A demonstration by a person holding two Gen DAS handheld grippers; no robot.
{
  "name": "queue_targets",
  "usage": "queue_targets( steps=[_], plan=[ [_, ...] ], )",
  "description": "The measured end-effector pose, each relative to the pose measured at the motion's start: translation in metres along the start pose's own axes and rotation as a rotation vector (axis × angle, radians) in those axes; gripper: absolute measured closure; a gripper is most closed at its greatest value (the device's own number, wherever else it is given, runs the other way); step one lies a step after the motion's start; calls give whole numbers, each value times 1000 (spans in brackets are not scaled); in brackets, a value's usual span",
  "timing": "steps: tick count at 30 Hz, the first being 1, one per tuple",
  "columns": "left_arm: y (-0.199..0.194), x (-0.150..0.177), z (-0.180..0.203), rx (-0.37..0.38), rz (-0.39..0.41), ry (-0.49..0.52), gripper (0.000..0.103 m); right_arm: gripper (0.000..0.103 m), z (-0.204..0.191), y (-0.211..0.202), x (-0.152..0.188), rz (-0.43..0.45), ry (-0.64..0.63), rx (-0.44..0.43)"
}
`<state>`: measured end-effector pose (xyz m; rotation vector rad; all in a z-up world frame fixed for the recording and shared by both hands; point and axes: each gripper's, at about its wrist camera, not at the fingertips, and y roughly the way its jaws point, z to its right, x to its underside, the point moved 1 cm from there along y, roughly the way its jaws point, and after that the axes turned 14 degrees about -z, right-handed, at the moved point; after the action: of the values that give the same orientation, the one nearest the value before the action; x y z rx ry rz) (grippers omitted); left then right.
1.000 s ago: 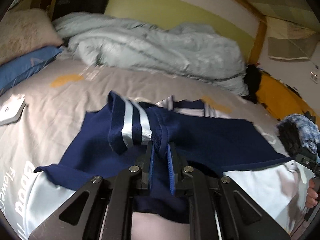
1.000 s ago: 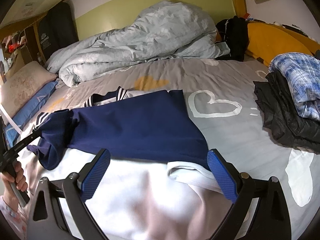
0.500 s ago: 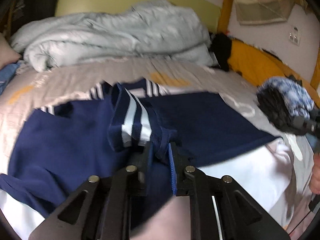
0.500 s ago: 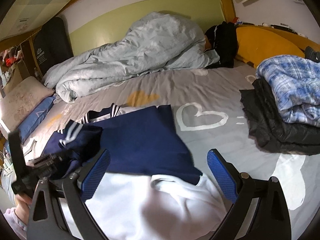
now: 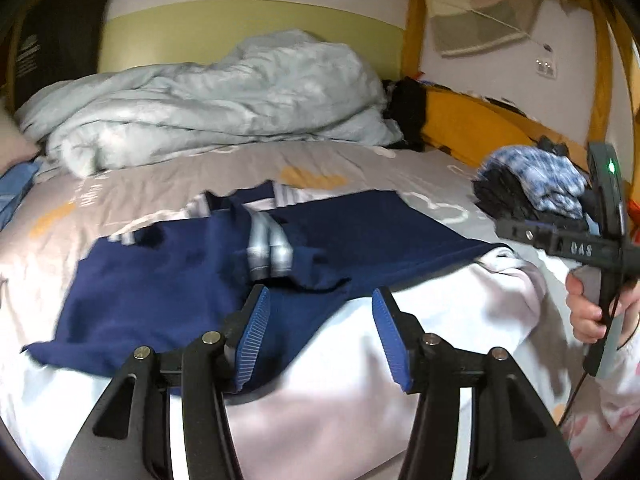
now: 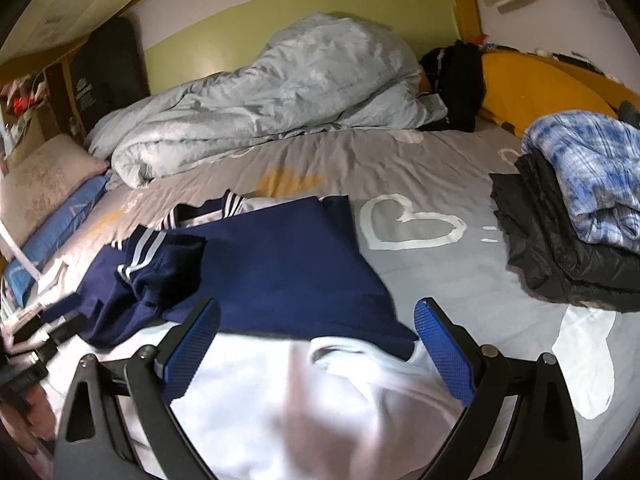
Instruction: Fold large clothes
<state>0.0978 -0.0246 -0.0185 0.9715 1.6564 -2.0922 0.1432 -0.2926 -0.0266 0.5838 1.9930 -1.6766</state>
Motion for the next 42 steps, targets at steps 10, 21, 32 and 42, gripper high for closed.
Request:
queue_targets(
  steps=[10,21,32,42],
  plan=[
    [-30,-4,-69,-175,35,-148,13,14,-79,10,8,-20,-216,23],
    [-38,8,-129,-305,35,-297,7,25,-199,70,-12,-121,-506,32],
    [-19,16,-134,-279,-27,-334,7,92,-181,104,-47,-53,-375,240],
    [-6,17,-126,-315,-57,-294,7,94,-90,83,-85,3,-209,274]
  ],
)
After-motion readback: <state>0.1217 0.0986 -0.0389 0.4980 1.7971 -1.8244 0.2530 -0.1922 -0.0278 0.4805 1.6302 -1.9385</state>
